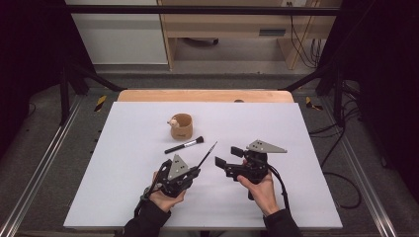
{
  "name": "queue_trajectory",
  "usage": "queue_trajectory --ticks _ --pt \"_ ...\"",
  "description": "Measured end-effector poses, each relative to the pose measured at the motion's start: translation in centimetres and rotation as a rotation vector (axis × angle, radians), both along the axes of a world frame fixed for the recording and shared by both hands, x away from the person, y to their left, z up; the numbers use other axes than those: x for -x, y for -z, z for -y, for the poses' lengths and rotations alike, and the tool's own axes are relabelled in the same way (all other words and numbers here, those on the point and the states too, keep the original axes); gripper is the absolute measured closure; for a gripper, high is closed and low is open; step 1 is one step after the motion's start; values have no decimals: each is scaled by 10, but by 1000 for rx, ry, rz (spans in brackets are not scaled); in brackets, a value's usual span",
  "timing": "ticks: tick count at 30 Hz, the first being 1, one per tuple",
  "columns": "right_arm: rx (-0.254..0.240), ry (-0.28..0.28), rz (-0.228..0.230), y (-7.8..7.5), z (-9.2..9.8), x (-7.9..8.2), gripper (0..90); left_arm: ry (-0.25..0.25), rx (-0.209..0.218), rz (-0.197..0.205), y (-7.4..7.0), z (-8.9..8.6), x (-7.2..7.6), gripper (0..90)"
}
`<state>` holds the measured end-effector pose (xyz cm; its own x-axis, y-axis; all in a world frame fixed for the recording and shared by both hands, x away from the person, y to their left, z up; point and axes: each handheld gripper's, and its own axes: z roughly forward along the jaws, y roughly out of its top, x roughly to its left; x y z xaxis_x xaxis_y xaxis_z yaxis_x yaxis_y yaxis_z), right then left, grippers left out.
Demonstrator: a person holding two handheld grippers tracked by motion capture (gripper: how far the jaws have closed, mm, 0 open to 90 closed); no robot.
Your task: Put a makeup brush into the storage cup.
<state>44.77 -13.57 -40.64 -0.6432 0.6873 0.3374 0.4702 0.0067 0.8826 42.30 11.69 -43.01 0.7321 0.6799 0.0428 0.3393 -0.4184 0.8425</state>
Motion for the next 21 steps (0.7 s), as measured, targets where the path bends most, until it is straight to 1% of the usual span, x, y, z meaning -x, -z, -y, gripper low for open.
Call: queue_trajectory --ticks 1,3,9,10,11,15,16,20,21 --pt "-15 -8 -17 0 -1 -1 243 -4 0 3 0 1 0 846" --pt "-16 -14 -26 1 -3 -2 249 -9 4 1 -1 5 1 846" --pt "-8 -11 -20 1 -7 -4 263 -14 17 0 -2 12 -1 846" --pt "-17 -11 -18 1 -7 -5 274 -18 22 2 -3 13 -1 846" --pt "-30 -20 -22 1 -7 -6 280 -19 24 4 -4 14 -2 846" --pt "-70 -23 -40 0 -6 -8 325 -27 41 -3 -5 20 -2 846" --pt "-68 -14 -36 1 -6 -9 355 -32 43 -4 -5 21 -2 846" --pt "-64 -17 -50 1 -6 -9 380 -35 39 -2 -3 26 -1 846" --pt "-64 -18 -51 1 -6 -8 409 -36 46 -5 -3 27 0 846"
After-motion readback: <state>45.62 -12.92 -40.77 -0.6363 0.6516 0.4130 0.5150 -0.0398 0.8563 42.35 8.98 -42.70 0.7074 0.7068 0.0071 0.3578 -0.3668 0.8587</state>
